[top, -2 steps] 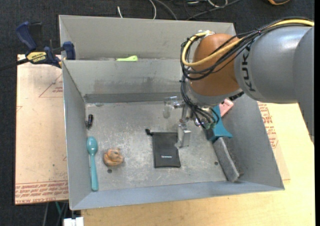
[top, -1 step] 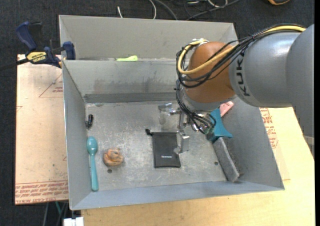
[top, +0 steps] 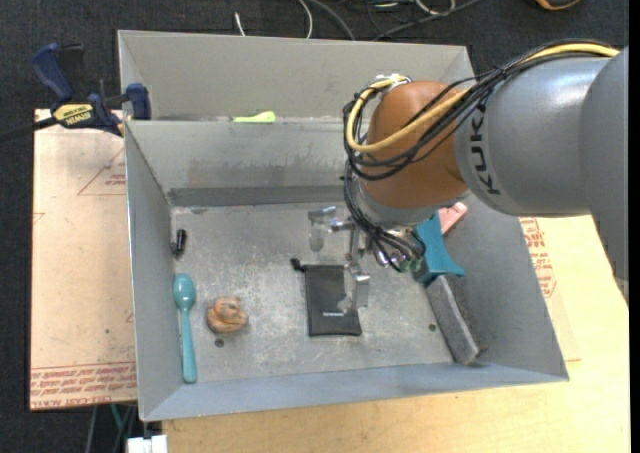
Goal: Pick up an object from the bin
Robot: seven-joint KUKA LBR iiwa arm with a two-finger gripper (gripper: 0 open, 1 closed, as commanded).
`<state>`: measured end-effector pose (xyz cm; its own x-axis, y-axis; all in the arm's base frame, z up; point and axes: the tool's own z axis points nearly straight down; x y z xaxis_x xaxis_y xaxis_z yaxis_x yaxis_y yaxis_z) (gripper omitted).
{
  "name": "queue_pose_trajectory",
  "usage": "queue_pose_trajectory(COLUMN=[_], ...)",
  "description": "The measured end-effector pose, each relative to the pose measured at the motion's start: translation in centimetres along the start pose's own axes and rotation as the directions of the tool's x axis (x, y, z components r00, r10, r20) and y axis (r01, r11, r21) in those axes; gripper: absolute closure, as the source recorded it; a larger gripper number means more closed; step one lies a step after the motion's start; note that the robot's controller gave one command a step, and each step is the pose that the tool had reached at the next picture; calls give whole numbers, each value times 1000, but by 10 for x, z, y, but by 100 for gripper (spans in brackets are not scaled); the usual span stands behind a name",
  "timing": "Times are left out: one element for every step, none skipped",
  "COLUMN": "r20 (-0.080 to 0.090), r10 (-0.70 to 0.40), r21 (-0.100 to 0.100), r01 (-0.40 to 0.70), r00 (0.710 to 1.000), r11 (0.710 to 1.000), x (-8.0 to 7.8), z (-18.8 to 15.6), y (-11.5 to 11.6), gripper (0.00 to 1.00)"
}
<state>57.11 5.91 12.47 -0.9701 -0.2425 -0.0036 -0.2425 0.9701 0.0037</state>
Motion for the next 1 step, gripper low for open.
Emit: queue_pose_trajectory(r20=[0], r10=[-62], r21=[2], r01=[62], r00=[998], r11=[998], x=[-4], z=[40], y=[-21], gripper=[0])
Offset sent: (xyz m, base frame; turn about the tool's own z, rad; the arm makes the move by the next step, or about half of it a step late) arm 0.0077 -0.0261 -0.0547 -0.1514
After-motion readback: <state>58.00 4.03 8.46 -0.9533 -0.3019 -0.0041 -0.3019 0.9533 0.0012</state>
